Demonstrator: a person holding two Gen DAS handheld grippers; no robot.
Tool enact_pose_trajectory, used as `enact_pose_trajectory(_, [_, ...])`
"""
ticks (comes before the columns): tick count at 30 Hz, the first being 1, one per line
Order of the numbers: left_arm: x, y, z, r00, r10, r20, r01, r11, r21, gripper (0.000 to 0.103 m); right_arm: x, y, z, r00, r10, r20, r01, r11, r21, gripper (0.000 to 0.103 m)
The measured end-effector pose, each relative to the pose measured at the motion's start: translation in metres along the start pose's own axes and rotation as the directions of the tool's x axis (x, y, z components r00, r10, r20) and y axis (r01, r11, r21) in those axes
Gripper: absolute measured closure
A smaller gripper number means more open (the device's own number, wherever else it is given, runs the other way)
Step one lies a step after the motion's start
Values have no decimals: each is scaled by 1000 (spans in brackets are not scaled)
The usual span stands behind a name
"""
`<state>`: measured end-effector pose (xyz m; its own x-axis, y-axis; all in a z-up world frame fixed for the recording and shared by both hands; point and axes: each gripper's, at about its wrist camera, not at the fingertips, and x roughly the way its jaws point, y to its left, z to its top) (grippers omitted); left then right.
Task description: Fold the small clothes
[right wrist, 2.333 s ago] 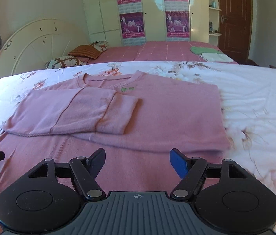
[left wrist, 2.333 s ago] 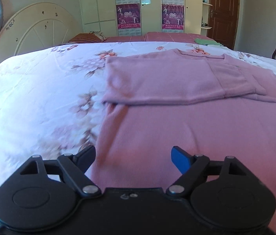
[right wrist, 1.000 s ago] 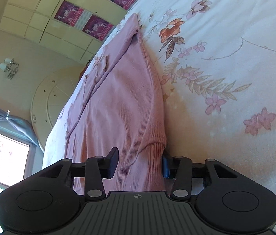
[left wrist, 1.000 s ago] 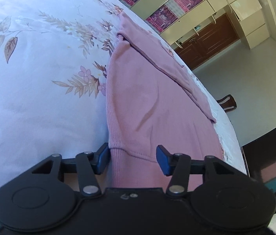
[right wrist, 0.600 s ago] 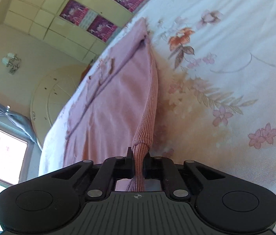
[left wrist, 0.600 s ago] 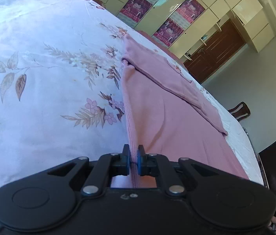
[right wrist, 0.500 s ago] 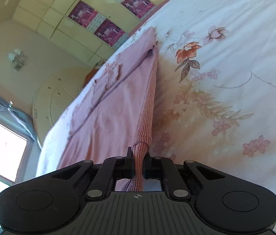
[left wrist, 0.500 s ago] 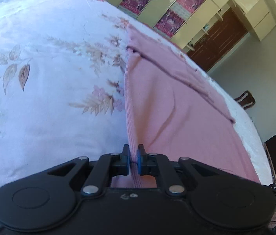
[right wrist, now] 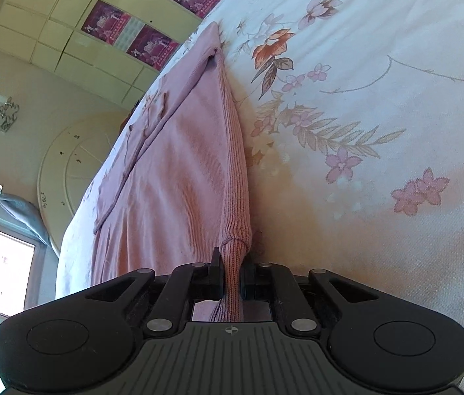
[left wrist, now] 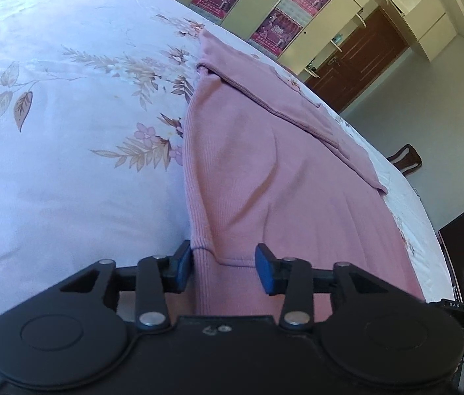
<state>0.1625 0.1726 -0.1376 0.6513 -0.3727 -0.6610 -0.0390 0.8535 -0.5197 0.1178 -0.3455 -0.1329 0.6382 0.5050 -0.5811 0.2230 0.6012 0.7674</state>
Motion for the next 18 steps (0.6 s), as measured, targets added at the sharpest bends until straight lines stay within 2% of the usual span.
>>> enact_pose_trajectory(2, [0, -3, -3, 1000, 13, 6, -13, 1000, 22, 67, 0, 1, 0, 1000, 0, -1, 0, 1000, 0, 96])
enact_pose_trajectory(3, [1, -2, -3, 1000, 13, 7, -13, 1000, 11, 74, 0, 1, -1, 1000, 0, 0, 0, 1000, 0, 96])
enact_pose_trajectory(5, [5, 6, 0, 1000, 5, -14, -5, 999, -32, 98, 0, 1, -2, 1000, -1, 6, 1, 1000, 4, 96])
enact_pose_trajectory(7, [-1, 12, 0, 999, -31, 30, 33, 997, -75, 98, 0, 4, -3, 1000, -13, 9, 13, 1000, -14, 96])
enact_pose_trajectory(9, [-14, 13, -4, 990, -92, 109, 103, 990, -97, 98, -2, 18, -5, 1000, -7, 9, 8, 995, -104, 97])
enact_pose_trajectory(10, [-16, 14, -5, 991, -77, 110, 89, 990, -106, 98, -7, 26, -5, 1000, 13, 19, -10, 988, -156, 97])
enact_pose_trajectory(11, [-11, 17, -7, 997, -29, 76, 37, 994, -107, 98, -12, 30, -5, 999, 39, 34, -32, 983, -181, 97])
enact_pose_trajectory(12, [-3, 21, -10, 999, -7, 40, 12, 993, -114, 98, -15, 29, -4, 998, 29, 48, -19, 983, -185, 97])
enact_pose_trajectory(14, [-3, 25, -10, 998, -23, 57, 32, 989, -146, 98, -5, 16, -2, 998, -66, 2, 65, 985, -161, 97])
enact_pose_trajectory(18, [-11, 23, -3, 994, -59, 90, 74, 981, -177, 98, -10, 17, 0, 1000, -21, 20, 23, 994, -103, 97])
